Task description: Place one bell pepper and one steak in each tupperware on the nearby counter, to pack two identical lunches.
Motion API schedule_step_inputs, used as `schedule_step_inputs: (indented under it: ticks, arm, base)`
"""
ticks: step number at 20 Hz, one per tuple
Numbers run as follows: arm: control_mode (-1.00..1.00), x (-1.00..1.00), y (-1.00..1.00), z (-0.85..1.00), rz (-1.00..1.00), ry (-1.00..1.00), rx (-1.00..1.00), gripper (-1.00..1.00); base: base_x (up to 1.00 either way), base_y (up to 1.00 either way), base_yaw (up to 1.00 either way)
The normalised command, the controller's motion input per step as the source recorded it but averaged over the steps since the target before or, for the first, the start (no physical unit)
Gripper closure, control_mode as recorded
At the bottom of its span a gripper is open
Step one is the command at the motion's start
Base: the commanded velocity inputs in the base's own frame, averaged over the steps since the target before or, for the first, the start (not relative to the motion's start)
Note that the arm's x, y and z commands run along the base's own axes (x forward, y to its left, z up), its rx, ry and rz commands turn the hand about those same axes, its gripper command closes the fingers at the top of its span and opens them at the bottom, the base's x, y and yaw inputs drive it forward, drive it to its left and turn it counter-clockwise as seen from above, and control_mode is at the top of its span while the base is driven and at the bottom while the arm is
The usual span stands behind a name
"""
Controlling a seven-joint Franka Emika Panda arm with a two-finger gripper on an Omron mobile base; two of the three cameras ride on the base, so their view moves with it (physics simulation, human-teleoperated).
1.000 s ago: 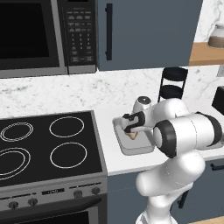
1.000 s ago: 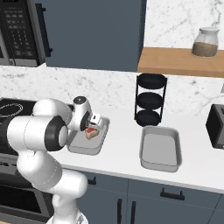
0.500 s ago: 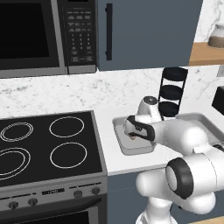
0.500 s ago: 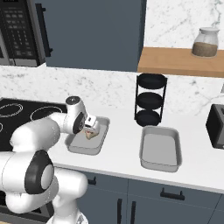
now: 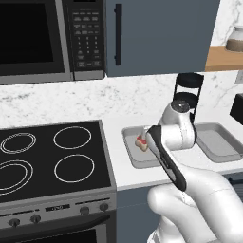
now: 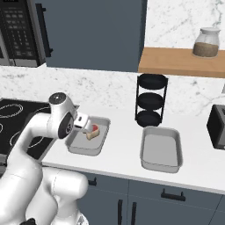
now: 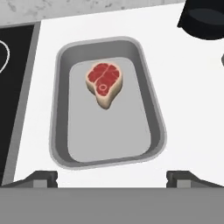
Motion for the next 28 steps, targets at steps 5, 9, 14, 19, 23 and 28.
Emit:
schedule_step_inputs:
  ticks: [5,9,14,19,23,28]
  arm:
    - [-1.0,-0.96,0.0,0.24,0.0,-0.08,-0.01,-1.0]
    - [-1.0,-0.67,0.0,0.04,0.0,-0.08,-0.01,-1.0]
    - [-1.0,-0.48,-0.01,0.0,0.0,-0.06,0.0,-1.0]
    - [-1.0,-0.16,0.0,-0.22,0.0,-0.03,0.0,-1.0]
    - [-1.0,0.0,0.0,-0.14,0.0,0.0,0.0,-1.0]
    - [-1.0,0.0,0.0,0.0,0.0,0.0,0.0,-1.0]
  base:
    - [0.0,0.0,0.0]
    - [0.0,0.0,0.0]
    - [0.0,0.0,0.0]
    - [0.0,0.0,0.0]
    - [0.0,0.0,0.0]
    - [0.0,0.0,0.0]
